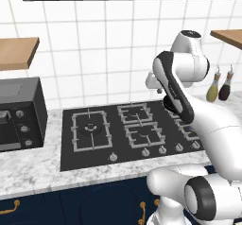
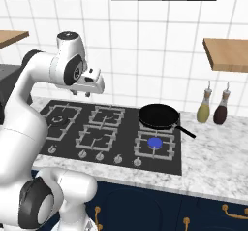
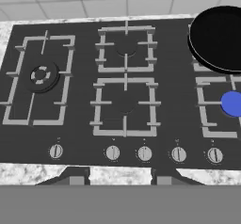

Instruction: Turn off the front right burner of the stove.

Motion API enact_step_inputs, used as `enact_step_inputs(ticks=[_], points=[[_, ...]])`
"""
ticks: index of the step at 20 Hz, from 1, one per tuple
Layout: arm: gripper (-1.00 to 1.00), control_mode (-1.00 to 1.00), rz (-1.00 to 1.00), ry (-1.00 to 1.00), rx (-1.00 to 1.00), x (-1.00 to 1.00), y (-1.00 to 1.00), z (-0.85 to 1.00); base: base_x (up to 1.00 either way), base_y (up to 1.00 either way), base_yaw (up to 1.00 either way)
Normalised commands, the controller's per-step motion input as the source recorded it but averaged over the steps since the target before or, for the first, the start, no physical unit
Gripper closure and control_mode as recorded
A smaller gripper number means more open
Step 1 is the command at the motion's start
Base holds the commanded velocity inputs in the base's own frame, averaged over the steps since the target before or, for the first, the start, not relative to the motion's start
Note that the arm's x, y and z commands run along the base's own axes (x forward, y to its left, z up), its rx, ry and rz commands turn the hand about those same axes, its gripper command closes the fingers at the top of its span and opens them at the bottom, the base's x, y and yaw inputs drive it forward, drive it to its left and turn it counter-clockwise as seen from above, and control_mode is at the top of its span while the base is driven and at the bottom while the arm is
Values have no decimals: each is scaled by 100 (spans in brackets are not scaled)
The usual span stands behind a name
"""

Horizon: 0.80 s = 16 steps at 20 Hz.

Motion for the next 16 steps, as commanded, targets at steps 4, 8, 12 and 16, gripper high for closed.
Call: enact_step_inputs(ticks=[4, 8, 12, 16], points=[[-100, -100, 0, 0, 0, -8, 0, -1, 0, 0, 0], [-100, -100, 0, 0, 0, -26, -9, -2, 0, 0, 0], [-100, -100, 0, 0, 0, -31, -27, -11, 0, 0, 0], [-100, -100, -1, 0, 0, -24, -33, -24, 0, 0, 0]])
